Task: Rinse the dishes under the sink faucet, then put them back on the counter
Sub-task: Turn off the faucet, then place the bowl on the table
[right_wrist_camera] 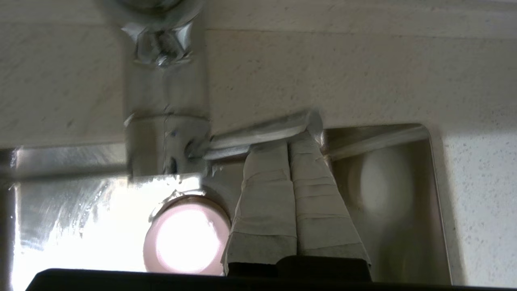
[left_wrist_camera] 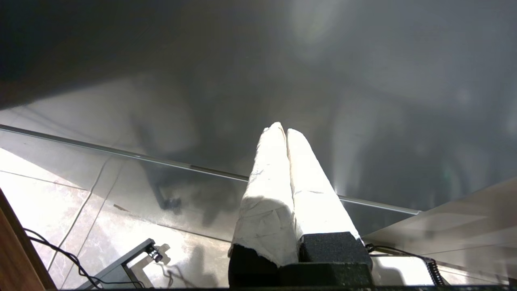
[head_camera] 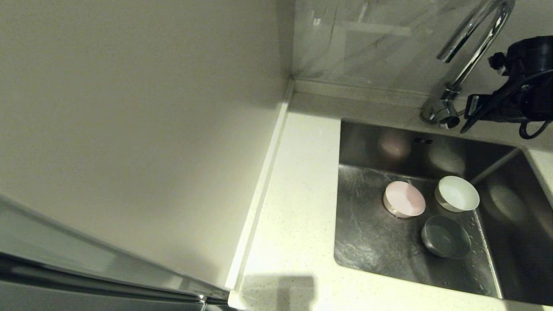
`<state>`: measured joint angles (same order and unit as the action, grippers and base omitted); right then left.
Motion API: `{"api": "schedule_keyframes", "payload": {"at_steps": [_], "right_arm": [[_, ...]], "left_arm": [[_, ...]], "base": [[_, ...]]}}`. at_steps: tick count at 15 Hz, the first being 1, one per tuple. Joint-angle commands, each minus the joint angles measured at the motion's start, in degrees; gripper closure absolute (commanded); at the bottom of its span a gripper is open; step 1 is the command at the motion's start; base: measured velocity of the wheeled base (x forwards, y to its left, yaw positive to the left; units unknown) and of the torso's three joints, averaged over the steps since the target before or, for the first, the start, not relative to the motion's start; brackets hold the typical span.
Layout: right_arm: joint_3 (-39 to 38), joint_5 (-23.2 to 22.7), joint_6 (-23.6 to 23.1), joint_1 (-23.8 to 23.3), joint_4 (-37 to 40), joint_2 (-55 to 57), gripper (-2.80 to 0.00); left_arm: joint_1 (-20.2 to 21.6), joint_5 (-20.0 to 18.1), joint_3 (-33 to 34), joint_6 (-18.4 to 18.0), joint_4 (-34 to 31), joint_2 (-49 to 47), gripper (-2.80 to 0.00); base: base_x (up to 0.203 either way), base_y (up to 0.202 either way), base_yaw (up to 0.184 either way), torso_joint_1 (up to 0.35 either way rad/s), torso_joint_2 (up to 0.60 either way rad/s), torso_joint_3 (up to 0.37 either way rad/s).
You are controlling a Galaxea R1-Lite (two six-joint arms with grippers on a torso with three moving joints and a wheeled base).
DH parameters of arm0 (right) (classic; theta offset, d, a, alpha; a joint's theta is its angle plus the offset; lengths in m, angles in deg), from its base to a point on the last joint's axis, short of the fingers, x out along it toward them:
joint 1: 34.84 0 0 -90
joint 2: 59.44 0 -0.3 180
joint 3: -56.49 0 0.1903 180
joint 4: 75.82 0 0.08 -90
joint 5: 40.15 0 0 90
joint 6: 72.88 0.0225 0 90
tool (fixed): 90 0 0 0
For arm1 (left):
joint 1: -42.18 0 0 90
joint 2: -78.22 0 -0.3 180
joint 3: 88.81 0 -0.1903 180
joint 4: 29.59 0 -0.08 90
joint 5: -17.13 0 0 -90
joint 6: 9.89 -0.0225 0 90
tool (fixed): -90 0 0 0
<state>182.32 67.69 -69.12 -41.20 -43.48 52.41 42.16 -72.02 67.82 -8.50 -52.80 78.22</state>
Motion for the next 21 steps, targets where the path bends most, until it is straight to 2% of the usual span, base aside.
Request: {"api": "schedule_keyframes", "payload": {"at_steps": [1, 6, 8, 9, 11, 13, 14, 16, 21], "right_arm": [[-5.18, -0.07, 0.05, -0.05, 0.77, -3.87, 0.00], [-20.28, -0.30, -0.24, -1.68, 0.63, -12.92, 0.00], [-24.88, -1.43, -2.89, -5.27, 0.46, -18.04, 0.00], [-25.97, -3.12, -5.59, -9.18, 0.57, -19.95, 0.00], [-27.05, -8.82, -14.24, -20.22, 2.07, -22.52, 0.00], [-25.74, -15.74, -22.71, -30.79, 8.84, -23.58, 0.00], [-24.59, -19.74, -25.46, -34.19, 14.24, -23.52, 0.00], [-24.27, -24.93, -27.27, -35.60, 17.10, -21.94, 0.00], [-24.35, -27.56, -27.44, -34.07, 22.07, -17.76, 0.00]], "left_arm": [[0.02, 0.03, 0.00, -0.07, 0.02, 0.18, 0.00], [0.02, 0.03, 0.00, 0.01, 0.02, 0.18, 0.00], [-0.04, 0.03, 0.00, 0.01, 0.02, 0.25, 0.00], [0.02, 0.11, 0.00, 0.01, 0.02, 0.18, 0.00], [0.01, 0.03, 0.00, 0.01, 0.02, 0.18, 0.00], [0.02, 0.03, 0.00, 0.01, 0.02, 0.26, 0.00], [0.02, 0.03, 0.00, 0.01, 0.02, 0.18, 0.00], [-0.06, 0.03, 0.00, -0.01, 0.02, 0.18, 0.00], [0.02, 0.03, 0.00, 0.01, 0.02, 0.18, 0.00]], "base": [[0.000, 0.000, 0.000, 0.000, 0.00, 0.000], [0.000, 0.000, 0.000, 0.000, 0.00, 0.000], [0.000, 0.000, 0.000, 0.000, 0.00, 0.000], [0.000, 0.000, 0.000, 0.000, 0.00, 0.000], [0.000, 0.000, 0.000, 0.000, 0.00, 0.000], [0.000, 0.000, 0.000, 0.000, 0.00, 0.000], [0.000, 0.000, 0.000, 0.000, 0.00, 0.000], [0.000, 0.000, 0.000, 0.000, 0.00, 0.000], [0.000, 0.000, 0.000, 0.000, 0.00, 0.000]]}}
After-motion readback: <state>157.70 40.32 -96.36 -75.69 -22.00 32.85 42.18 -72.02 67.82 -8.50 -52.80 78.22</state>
